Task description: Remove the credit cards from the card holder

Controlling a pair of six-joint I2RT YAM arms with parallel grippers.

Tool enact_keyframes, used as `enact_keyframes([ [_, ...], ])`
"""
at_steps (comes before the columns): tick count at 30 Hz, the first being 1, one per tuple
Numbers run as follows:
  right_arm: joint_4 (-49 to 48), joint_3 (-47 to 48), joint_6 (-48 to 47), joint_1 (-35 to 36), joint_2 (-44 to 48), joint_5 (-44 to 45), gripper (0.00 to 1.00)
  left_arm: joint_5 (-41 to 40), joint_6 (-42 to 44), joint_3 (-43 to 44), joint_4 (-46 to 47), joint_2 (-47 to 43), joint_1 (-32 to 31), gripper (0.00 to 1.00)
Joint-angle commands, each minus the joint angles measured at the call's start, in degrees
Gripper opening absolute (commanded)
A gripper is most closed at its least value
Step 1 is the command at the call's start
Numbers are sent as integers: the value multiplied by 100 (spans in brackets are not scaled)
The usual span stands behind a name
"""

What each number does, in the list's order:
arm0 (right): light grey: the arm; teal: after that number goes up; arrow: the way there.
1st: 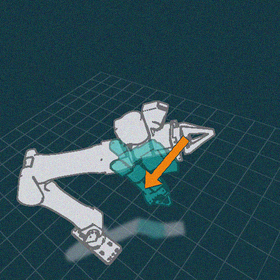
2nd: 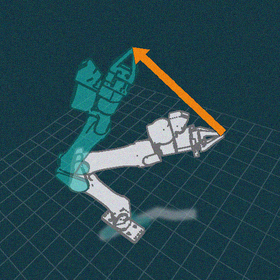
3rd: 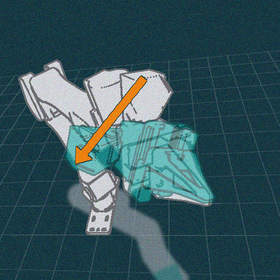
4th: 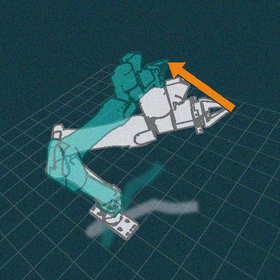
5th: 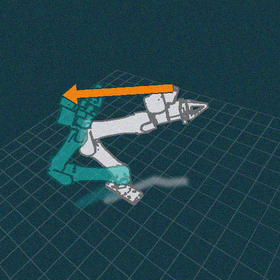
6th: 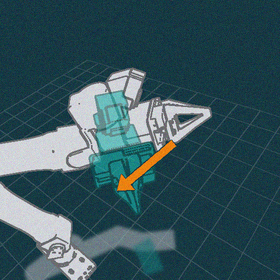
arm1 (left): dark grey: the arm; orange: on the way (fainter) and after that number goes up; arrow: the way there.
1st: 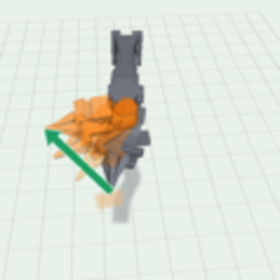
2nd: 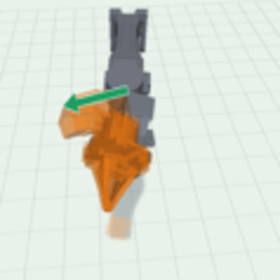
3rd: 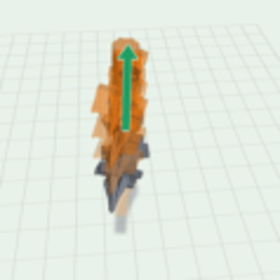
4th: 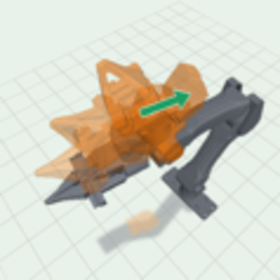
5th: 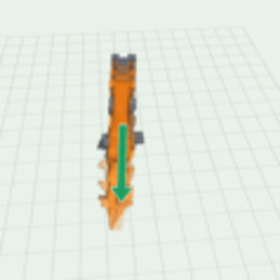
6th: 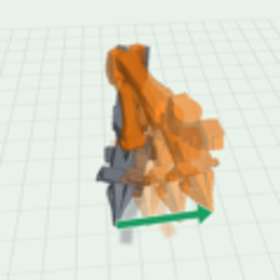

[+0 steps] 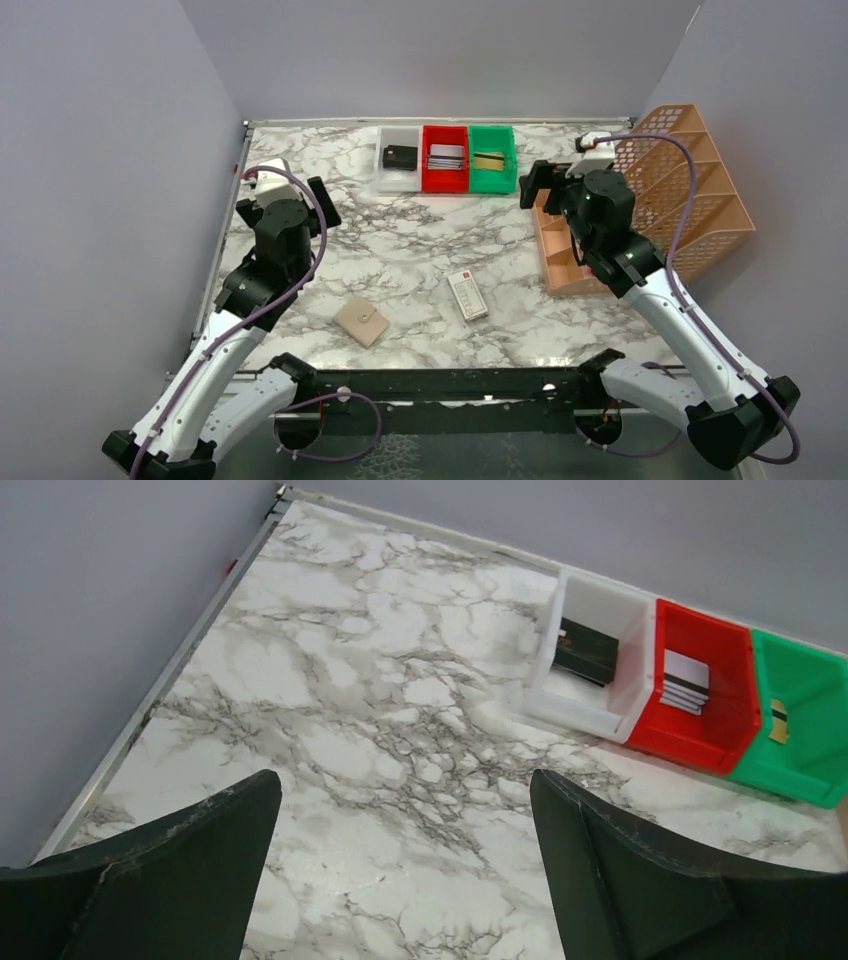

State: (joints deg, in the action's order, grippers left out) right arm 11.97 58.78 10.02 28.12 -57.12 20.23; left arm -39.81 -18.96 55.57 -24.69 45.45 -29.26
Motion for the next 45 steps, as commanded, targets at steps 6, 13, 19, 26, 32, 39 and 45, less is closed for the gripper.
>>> enact_keyframes([
  [6,-647,-1486,940,-830,376,-2329,99,1471,49,-857,202,-244,936,99],
  [13,-429,-2152,1189,-1270,36,-4016,99,2861,-13,-966,-186,422,1515,99],
  [19,-52,-2165,1154,-979,-376,-4171,99,3510,-191,-1095,-371,530,1877,99],
  [26,312,-1384,1515,647,-1914,-3035,95,3454,-483,-1447,-466,-414,2056,99],
  [32,545,-709,1969,2046,-2853,-1785,92,3454,-614,-1598,-471,-932,2123,99],
  [39,1555,-156,2514,2885,-3717,34,92,3611,-655,-1595,-464,-868,2216,99],
  [45,2069,-886,3550,3047,-3484,624,93,3661,-679,-1609,-460,-913,2262,99],
])
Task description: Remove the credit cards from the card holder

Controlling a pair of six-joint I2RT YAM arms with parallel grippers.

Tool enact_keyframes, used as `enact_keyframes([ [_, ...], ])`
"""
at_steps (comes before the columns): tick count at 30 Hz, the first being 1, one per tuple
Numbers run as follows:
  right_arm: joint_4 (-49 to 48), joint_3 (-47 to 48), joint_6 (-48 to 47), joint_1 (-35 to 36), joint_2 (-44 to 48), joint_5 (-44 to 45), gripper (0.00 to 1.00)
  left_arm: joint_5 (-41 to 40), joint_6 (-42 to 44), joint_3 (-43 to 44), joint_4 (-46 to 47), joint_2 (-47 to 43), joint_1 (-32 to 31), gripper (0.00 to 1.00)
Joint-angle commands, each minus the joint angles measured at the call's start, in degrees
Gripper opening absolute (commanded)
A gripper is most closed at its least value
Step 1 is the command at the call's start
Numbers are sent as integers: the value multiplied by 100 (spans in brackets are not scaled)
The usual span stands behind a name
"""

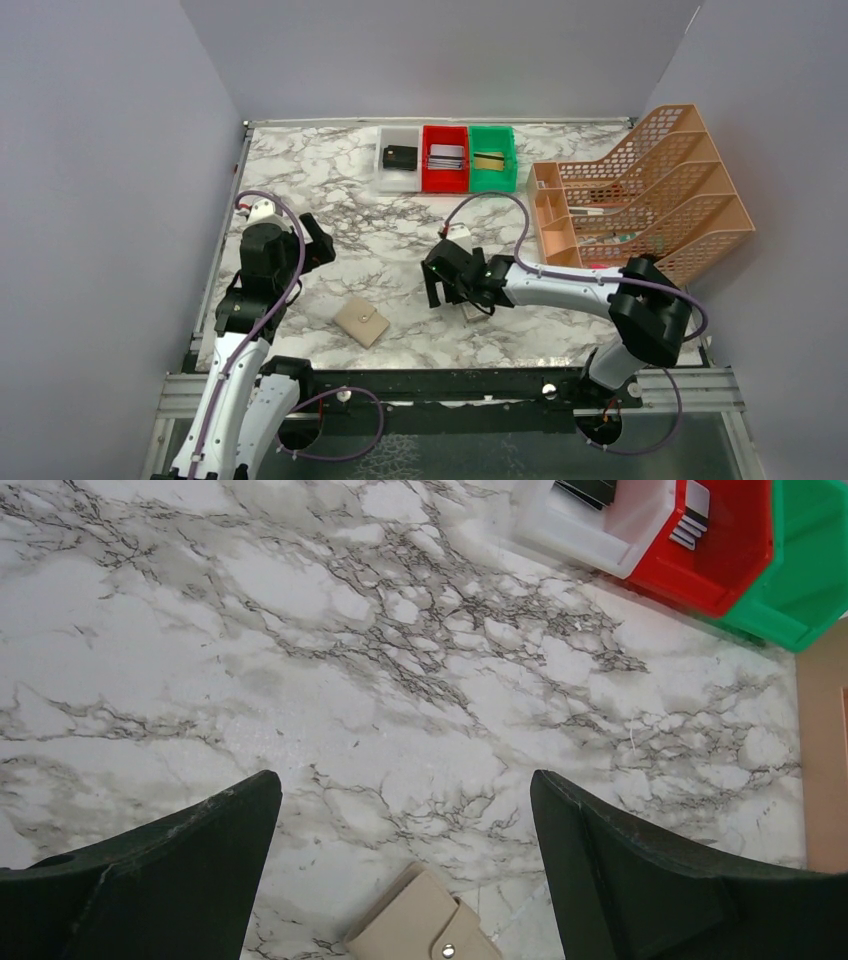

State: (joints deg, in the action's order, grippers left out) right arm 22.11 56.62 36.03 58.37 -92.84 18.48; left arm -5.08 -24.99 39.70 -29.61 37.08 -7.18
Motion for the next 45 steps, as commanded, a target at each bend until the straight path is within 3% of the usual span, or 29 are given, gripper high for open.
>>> enact_keyframes([
  [1,1153,-875,1201,24,263,858,93,186,-86,-29,29,-96,57,99],
  [6,1450,-1538,1980,19,1278,1339,94,209,-89,-41,49,-174,59,99],
  [11,1890,-982,1956,21,1888,1676,95,257,-89,-44,56,-192,54,99],
  [15,559,-914,648,20,2048,285,95,258,-87,-50,60,-199,59,99],
  [22,-141,-1166,731,29,1317,-1004,95,267,-89,-54,65,-204,59,99],
  [31,1037,-2329,2888,21,2131,911,99,376,-80,-62,99,-143,59,99],
  [37,2613,-2533,4736,0,2938,2321,99,416,-78,-76,110,-145,58,99],
  [41,2136,-2155,3568,-1,3457,1934,99,414,-83,-75,116,-147,59,99],
  [45,380,-2050,1622,-1,3657,563,98,403,-83,-76,118,-141,59,99],
])
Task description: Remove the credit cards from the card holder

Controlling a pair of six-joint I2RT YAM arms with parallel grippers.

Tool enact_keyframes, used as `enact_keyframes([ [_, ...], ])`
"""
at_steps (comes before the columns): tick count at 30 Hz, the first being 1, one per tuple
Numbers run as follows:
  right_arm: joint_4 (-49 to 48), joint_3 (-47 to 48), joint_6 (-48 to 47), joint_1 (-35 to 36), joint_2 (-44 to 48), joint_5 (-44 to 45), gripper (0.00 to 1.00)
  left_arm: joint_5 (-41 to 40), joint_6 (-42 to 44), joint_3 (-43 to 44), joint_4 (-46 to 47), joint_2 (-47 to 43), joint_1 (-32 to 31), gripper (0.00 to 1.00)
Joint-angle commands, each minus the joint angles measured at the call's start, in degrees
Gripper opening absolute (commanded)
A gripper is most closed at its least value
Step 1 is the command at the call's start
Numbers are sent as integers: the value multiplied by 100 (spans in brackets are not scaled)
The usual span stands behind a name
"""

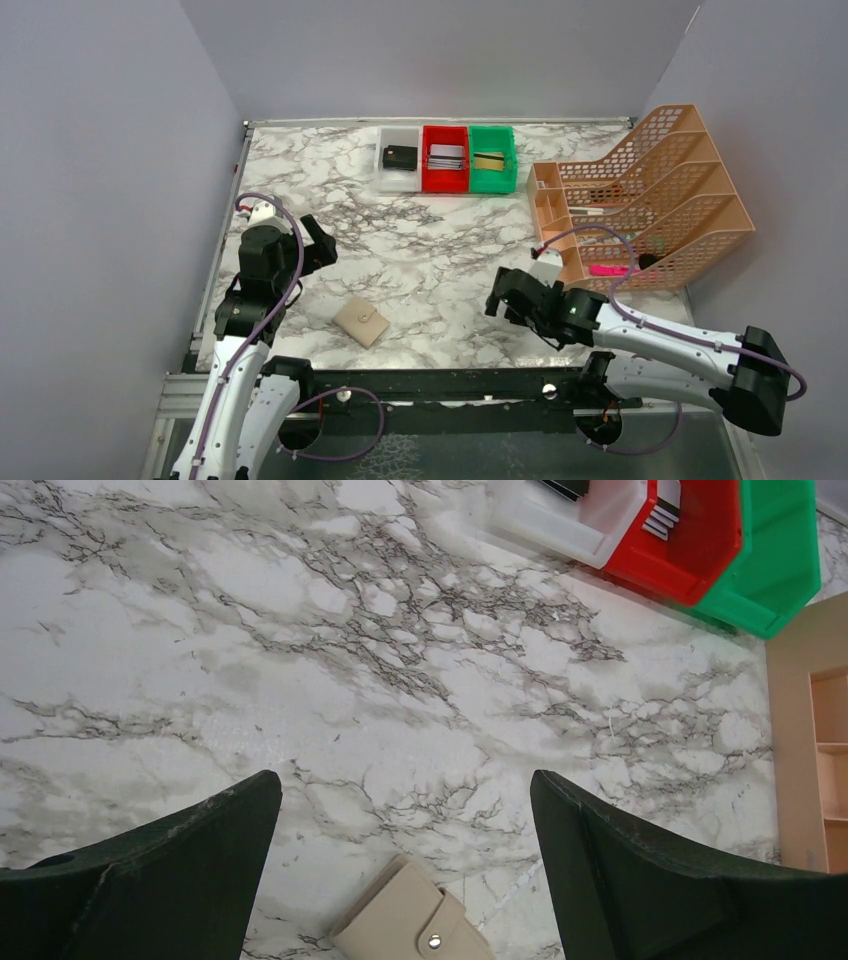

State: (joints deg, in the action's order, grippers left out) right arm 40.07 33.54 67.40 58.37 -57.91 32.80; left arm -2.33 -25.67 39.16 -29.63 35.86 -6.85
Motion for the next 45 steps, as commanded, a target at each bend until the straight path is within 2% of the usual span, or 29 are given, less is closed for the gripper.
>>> enact_keyframes([
  [1,-1709,284,-1644,-1,103,-1068,97,127,-15,-22,123,-19,26,99],
  [3,-2264,320,-1840,-2,-183,-1257,97,123,-13,-29,120,-18,25,99],
  [5,-2313,564,-1993,-2,-731,-1137,99,121,-10,-30,116,-6,26,99],
  [9,-1383,1385,-1585,-15,-2127,-80,99,143,-16,-22,121,25,26,99],
  [13,-977,1542,-1240,-236,-2774,9,99,129,-8,-23,119,35,26,99],
  [19,-604,596,-262,-687,-2189,229,99,149,-7,-24,115,28,26,99],
  [22,-789,125,-426,-1204,-1647,91,99,170,-4,-28,124,35,32,99],
  [27,-307,-18,-413,-1677,-825,541,99,198,-2,-30,132,27,26,99],
  [30,-394,203,-1049,-1723,-455,374,99,210,-3,-31,134,18,26,99],
  [34,-1969,139,-2685,-1716,-128,-1654,100,206,-10,-40,143,21,26,99],
  [37,-3046,111,-3101,-1715,-314,-2592,97,217,-11,-39,151,31,24,99],
  [39,-3200,518,-3196,-1715,-782,-2602,95,223,-16,-40,150,31,24,99],
  [45,-2087,2623,-3389,-1715,-2765,-1337,97,246,-25,-53,166,41,26,99],
])
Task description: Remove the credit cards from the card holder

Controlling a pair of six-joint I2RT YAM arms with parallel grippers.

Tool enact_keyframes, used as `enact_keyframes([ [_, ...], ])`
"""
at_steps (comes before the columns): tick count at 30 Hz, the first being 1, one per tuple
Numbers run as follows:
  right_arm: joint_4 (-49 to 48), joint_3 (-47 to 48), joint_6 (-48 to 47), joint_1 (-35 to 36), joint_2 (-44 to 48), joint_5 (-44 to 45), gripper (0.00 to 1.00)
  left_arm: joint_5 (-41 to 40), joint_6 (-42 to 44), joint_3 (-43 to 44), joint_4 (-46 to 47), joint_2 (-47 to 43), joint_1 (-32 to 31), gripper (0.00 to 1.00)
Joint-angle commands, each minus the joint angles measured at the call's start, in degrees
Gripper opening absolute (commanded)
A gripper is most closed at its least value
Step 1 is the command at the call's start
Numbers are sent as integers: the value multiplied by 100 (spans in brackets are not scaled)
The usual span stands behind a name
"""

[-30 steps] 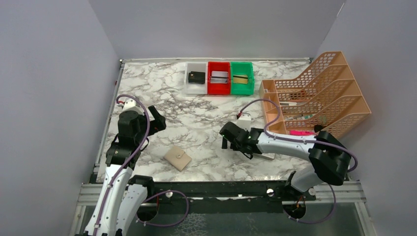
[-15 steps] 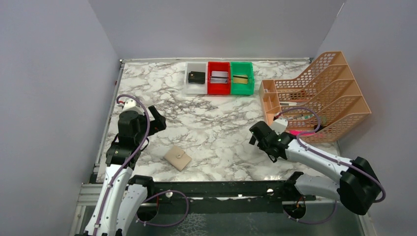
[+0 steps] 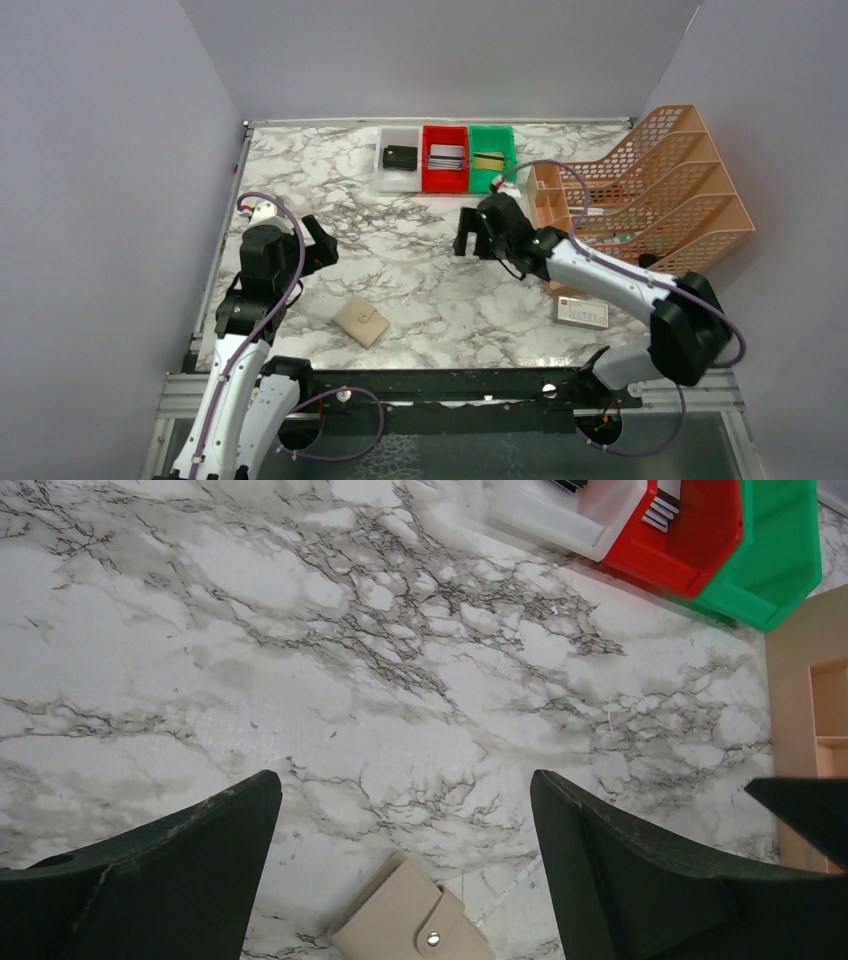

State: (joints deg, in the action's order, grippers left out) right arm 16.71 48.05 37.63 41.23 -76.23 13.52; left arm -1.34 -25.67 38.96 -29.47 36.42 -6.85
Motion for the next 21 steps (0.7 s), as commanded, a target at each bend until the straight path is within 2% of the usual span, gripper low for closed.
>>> enact_keyframes([
  [1,257,1464,-482,-1,-1230,761,98,159,-26,-36,152,-9,26,99],
  [7,147,3259,-1231,-1,-2766,830,98,186,-22,-30,162,20,35,99],
  [17,211,5917,-1793,-1,-4791,1013,96,244,-7,-34,183,1,91,99],
  [21,699,7303,-1949,-2,-5777,1410,95,301,14,-46,196,12,133,99],
])
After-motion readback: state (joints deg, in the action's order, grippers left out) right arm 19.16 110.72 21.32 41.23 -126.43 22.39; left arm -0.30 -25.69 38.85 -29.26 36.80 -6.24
